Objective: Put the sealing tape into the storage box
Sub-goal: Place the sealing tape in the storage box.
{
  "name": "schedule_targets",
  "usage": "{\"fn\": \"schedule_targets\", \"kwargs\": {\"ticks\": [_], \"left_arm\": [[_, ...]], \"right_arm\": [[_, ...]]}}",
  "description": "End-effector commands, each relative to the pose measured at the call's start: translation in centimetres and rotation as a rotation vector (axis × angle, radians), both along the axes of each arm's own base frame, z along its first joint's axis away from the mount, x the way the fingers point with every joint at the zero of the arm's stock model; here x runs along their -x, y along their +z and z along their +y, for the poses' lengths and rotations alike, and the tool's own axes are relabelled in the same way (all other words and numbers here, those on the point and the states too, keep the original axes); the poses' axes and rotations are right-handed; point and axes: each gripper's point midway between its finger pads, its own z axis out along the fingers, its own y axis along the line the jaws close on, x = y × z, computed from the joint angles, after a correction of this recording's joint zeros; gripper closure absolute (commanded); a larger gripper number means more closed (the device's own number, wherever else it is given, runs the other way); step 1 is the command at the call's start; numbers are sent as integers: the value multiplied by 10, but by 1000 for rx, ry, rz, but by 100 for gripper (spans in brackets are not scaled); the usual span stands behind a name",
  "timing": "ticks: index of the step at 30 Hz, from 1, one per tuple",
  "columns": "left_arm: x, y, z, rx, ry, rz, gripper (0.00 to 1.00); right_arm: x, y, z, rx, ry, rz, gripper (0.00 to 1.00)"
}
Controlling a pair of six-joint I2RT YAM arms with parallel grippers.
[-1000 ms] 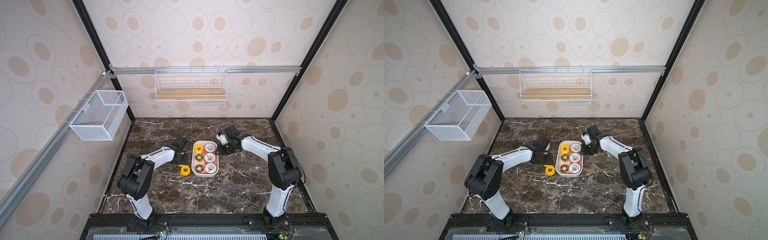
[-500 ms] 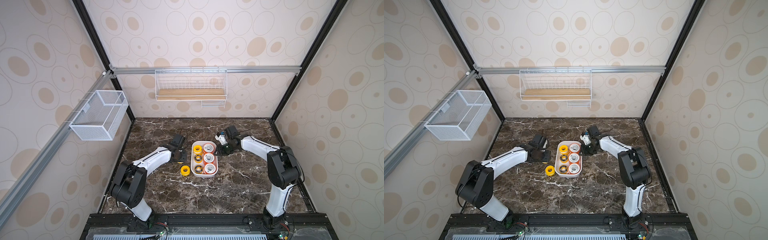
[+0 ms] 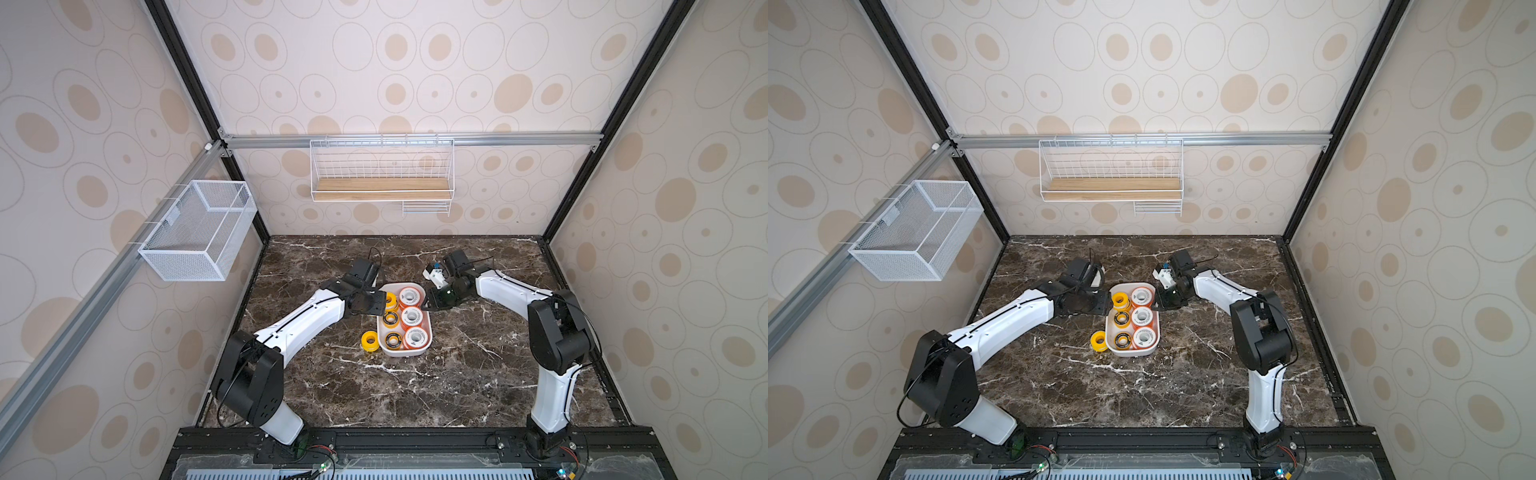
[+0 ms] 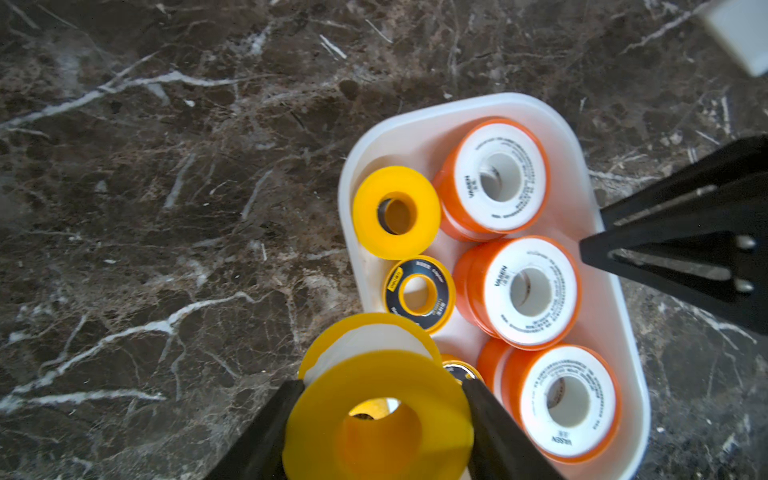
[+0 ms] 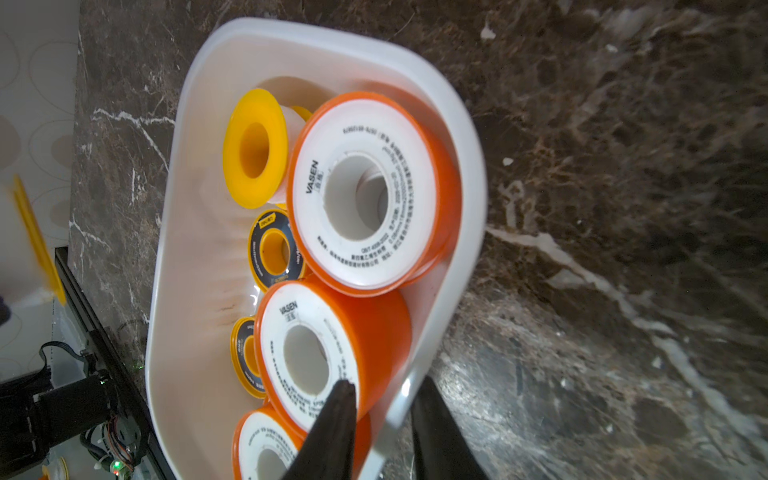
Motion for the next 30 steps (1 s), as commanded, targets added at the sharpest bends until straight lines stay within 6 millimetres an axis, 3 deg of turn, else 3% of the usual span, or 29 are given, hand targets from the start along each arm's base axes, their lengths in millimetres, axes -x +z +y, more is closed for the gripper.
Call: {"fn": "schedule_targets", "kwargs": {"ticks": [1,11,30], "left_arm": [[3,-2,-13,-39,-54,16,38],[-6,-22,-33,-112,-106,40,39],[-9,-52,-41,-152,-150,128,39]], "right_arm": [[4,5,5,-10,23,3,72],[6,11,3,-12,23,-10,72],[6,6,2,-2,28,-1,71]]}}
